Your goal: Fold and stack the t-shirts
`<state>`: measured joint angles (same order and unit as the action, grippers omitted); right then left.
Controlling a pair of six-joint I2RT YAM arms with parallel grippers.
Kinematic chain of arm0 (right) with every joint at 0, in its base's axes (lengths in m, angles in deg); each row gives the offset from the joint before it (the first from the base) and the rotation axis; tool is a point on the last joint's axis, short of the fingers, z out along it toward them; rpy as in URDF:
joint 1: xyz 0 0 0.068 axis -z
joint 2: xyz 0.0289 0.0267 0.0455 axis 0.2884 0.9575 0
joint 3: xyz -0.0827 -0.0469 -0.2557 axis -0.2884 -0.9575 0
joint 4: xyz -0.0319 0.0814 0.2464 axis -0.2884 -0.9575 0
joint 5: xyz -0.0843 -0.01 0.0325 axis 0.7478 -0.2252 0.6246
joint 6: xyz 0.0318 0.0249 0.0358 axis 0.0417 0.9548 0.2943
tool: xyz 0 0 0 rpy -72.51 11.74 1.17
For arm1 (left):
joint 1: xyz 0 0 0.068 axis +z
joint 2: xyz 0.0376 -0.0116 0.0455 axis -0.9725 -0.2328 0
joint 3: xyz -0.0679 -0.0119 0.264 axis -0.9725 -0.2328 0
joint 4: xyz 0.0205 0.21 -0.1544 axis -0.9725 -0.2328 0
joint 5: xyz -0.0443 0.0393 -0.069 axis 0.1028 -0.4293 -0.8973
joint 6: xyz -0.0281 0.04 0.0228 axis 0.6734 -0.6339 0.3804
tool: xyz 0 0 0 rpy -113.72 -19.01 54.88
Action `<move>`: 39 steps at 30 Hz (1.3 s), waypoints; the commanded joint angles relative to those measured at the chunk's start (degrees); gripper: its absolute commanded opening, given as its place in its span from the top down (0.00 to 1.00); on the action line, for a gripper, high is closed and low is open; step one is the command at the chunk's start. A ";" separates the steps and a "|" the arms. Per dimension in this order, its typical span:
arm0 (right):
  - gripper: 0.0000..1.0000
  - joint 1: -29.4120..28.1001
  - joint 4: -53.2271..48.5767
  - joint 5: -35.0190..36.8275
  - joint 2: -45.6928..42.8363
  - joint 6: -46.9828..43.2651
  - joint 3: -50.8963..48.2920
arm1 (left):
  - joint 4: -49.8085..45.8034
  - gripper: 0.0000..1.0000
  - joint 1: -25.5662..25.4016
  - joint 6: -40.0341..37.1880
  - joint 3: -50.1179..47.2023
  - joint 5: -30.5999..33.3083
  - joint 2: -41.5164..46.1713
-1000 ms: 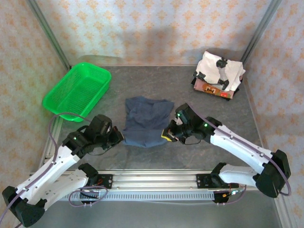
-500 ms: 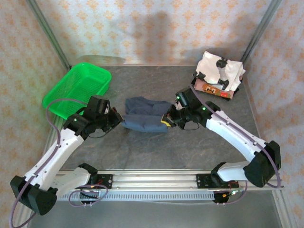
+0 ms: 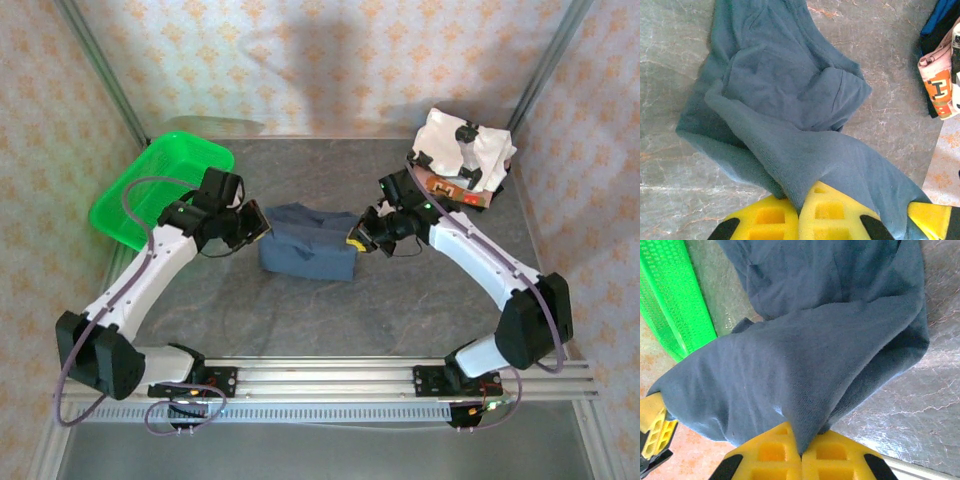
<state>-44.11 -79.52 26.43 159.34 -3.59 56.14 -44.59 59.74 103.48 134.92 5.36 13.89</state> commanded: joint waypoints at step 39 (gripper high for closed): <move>0.91 11.57 -2.38 -7.65 32.15 -10.87 17.65 | 1.88 1.00 8.21 -10.60 20.90 -5.59 -34.66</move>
<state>-34.13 -80.18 19.18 189.59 -13.43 72.12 -41.81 67.19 94.26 153.11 -0.67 -19.01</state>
